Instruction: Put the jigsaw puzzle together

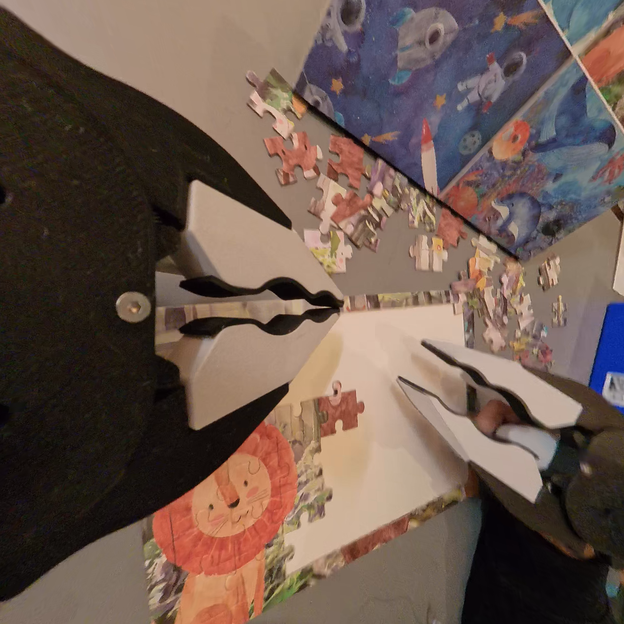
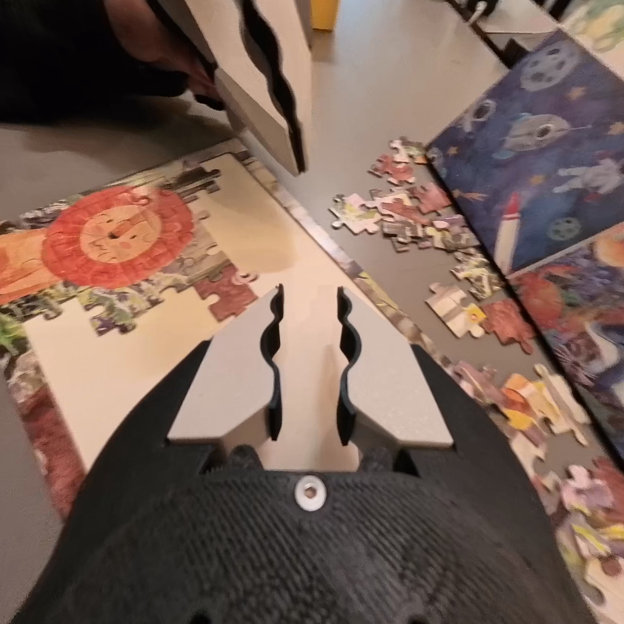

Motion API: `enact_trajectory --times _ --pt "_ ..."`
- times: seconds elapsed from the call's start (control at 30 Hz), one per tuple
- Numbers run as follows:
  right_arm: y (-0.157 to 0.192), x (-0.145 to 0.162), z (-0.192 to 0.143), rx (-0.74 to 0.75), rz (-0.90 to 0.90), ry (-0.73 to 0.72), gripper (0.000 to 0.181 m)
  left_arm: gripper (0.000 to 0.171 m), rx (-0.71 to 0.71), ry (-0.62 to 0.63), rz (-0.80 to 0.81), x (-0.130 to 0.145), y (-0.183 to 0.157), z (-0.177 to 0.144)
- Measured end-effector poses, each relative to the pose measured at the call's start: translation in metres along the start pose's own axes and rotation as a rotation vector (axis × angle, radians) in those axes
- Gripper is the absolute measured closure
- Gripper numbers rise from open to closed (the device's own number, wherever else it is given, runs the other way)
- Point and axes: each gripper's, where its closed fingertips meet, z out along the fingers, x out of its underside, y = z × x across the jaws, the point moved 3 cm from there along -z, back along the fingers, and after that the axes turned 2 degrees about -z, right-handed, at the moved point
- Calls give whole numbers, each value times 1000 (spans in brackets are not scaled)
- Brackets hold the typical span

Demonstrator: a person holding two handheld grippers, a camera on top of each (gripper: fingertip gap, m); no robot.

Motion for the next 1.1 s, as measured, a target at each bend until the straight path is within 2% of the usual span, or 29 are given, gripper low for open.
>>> enact_trajectory --times 0.13,0.33,0.53,0.7,1.1 --pt "30 -3 8 -126 -31 16 137 171 213 21 79 0 -38 6" --pt "52 0 20 -184 -48 85 127 171 356 134 124 15 -67 15" --pt "56 6 25 -190 -35 136 136 171 365 271 145 35 -71 24" --pt "58 4 26 -194 -25 137 147 171 372 268 123 34 -72 25" --pt "58 3 28 -197 -37 136 148 171 365 273 126 35 -72 26"
